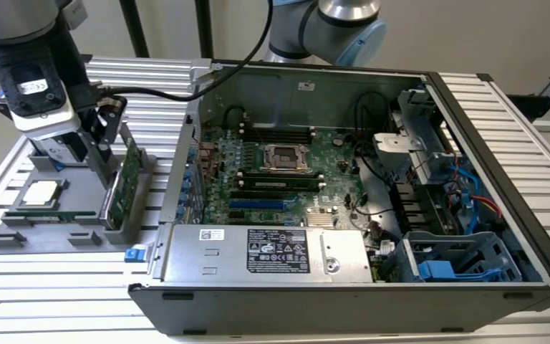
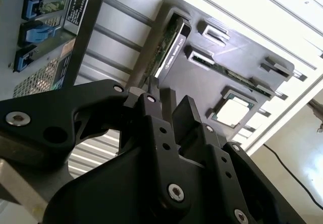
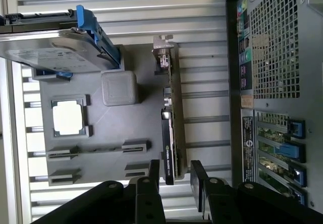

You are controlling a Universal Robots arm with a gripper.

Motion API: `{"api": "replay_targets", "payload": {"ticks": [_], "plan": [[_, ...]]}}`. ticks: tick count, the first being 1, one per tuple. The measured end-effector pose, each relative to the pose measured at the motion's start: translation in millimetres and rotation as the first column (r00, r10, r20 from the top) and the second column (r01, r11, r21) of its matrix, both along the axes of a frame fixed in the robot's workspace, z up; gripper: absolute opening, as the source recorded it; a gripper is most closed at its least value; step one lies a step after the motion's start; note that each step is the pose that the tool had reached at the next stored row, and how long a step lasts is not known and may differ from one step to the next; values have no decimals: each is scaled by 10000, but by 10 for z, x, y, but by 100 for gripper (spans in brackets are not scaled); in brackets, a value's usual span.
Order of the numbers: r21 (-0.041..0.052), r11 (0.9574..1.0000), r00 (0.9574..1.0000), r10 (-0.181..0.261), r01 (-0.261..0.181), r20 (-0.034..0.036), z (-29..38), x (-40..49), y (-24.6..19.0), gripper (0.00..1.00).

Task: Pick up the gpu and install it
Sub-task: 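Pick up the gpu and move the gpu toward the slot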

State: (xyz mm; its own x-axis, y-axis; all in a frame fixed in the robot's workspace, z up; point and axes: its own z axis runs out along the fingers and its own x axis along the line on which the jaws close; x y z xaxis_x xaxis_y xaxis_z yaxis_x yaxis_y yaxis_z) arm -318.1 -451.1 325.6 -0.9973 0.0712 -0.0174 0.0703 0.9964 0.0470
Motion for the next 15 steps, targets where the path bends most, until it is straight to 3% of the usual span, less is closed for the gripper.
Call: {"api": "replay_targets", "payload": {"ticks": [15], "plan": [[0,10000,10000,0,0,1,-43,0,0,100]]}}
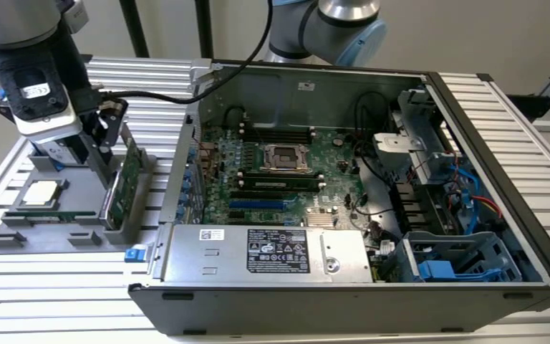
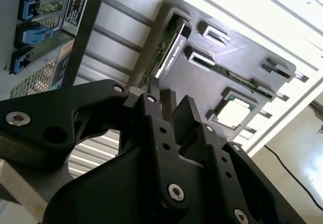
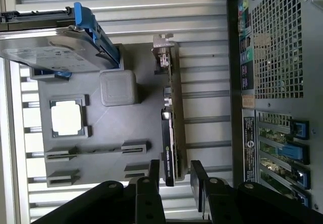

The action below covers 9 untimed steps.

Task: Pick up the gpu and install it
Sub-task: 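Pick up the gpu and move the gpu toward the slot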

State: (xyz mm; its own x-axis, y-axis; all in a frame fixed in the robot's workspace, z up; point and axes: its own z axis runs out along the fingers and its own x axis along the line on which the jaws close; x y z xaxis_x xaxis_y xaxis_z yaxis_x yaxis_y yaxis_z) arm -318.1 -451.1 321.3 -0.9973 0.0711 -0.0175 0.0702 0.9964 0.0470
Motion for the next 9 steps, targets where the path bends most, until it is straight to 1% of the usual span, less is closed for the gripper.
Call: {"api": "replay_targets", "payload": {"ticks": [9], "plan": [[1,10000,10000,0,0,1,-33,0,0,100]]}}
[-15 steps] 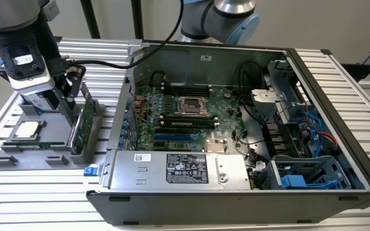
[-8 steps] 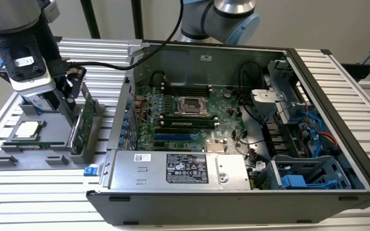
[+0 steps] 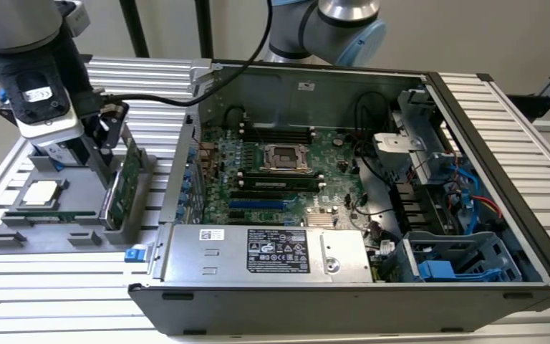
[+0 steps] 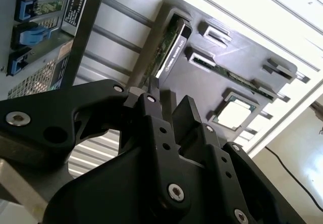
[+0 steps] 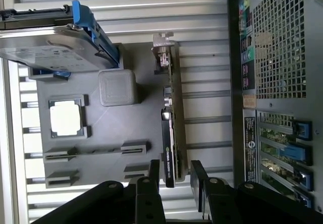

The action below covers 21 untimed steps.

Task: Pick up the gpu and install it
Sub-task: 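Pick up the gpu and move the gpu toward the slot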

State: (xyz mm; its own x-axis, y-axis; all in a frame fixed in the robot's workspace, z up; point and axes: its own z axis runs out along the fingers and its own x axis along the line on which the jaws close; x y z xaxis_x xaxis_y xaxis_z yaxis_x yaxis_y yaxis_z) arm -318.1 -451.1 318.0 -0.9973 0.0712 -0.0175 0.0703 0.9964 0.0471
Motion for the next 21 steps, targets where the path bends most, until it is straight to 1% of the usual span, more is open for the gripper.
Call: {"api": "replay_targets", "payload": {"ticks": [21], "plan": [[-1,10000,10000,0,0,-1,-92,0,0,100]]}}
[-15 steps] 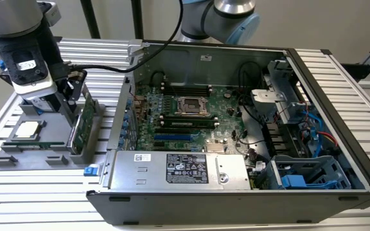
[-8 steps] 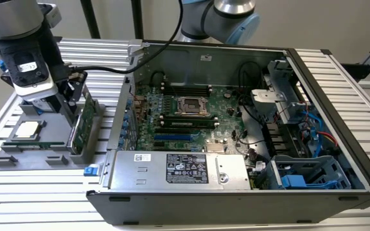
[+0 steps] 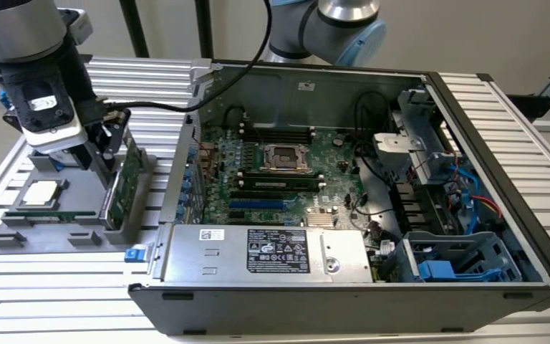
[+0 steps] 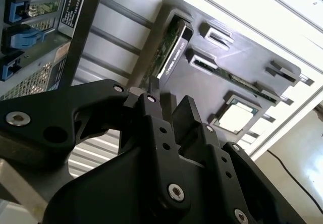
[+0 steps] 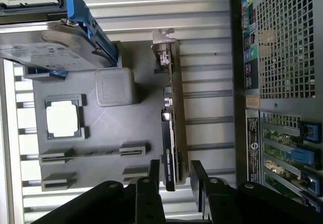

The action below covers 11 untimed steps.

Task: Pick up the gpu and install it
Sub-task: 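Pick up the gpu and move the gpu toward the slot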

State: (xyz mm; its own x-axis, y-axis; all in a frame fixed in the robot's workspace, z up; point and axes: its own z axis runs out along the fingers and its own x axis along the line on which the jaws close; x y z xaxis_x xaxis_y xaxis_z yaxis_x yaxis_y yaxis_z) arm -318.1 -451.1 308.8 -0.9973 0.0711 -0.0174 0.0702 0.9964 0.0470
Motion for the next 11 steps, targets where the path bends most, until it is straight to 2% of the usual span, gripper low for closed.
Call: {"api": "replay_targets", "payload": {"ticks": [11], "plan": [[0,10000,10000,0,0,0,-47,0,6,100]]}}
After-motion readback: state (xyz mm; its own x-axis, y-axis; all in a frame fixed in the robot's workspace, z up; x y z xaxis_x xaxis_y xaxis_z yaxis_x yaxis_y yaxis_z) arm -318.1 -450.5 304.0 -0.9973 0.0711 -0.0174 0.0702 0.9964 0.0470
